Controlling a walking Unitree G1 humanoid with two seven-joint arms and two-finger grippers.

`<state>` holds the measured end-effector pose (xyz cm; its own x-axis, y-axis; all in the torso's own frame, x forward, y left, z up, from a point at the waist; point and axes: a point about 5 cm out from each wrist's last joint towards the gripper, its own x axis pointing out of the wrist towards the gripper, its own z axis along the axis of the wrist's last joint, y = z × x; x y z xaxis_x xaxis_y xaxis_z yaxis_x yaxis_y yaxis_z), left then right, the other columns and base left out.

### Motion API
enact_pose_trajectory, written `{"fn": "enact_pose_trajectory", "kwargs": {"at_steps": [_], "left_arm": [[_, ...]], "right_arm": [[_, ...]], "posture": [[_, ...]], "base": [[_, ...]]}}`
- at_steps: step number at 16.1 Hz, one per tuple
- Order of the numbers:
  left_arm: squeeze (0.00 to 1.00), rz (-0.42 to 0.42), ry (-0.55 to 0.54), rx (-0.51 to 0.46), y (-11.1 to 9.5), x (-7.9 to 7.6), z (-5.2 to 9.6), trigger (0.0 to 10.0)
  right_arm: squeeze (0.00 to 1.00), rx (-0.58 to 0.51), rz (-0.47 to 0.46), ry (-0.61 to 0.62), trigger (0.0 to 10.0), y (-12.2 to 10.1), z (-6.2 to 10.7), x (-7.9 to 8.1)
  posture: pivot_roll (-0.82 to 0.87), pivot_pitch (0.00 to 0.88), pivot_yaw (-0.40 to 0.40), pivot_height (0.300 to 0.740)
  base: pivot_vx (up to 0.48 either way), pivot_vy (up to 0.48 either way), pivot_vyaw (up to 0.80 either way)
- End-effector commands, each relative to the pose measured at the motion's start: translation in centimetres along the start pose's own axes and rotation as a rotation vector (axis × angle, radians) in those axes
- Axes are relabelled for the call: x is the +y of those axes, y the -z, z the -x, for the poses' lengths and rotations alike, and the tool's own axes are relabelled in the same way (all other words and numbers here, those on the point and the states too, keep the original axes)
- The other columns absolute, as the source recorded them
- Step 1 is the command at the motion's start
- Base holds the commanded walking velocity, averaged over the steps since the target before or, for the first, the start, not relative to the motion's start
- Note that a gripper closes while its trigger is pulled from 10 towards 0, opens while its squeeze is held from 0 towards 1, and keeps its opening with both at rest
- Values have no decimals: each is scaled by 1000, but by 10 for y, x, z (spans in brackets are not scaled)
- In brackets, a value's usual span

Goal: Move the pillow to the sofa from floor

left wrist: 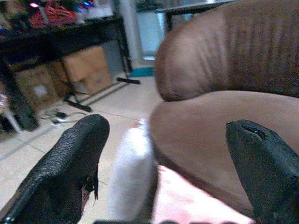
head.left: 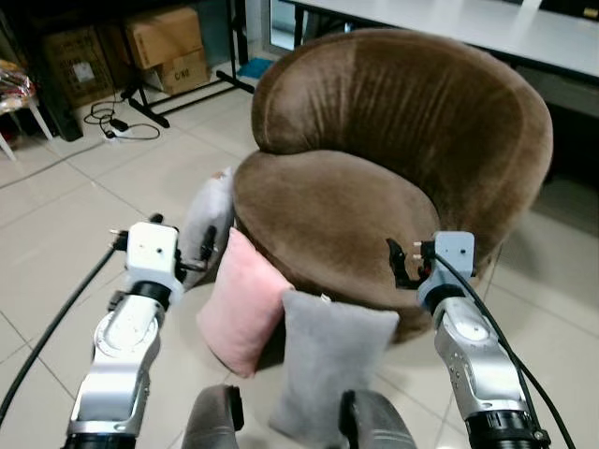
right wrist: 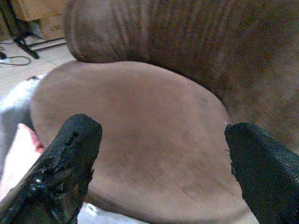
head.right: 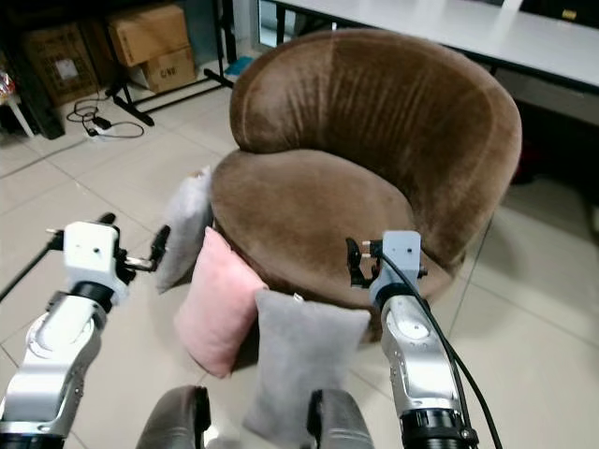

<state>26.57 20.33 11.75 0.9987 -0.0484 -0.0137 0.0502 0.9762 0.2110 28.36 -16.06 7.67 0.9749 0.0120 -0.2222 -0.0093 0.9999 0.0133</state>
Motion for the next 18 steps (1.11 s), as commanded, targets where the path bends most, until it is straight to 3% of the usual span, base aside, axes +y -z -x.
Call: {"fn": "enact_pose_trajectory", "kwargs": {"at_steps": [1, 14, 18], "left_arm": [[0, -21, -34, -1, 0, 6, 0, 10000], [0, -47, -20, 15, 1, 6, -3, 10000], [0, -15, -12, 13, 1, 6, -3, 10000]], "right_arm": [[0, -1, -5, -35, 10000, -2, -2, 9], [0, 10, -21, -3, 10000, 3, -1, 9], [0, 13, -15, 7, 10000, 4, 0, 8]], "posture": [[-83, 0, -33, 616], [-84, 0, -20, 477], [-90, 0, -13, 477]], "base": [[0, 0, 0], [0, 0, 0], [0, 0, 0]]}}
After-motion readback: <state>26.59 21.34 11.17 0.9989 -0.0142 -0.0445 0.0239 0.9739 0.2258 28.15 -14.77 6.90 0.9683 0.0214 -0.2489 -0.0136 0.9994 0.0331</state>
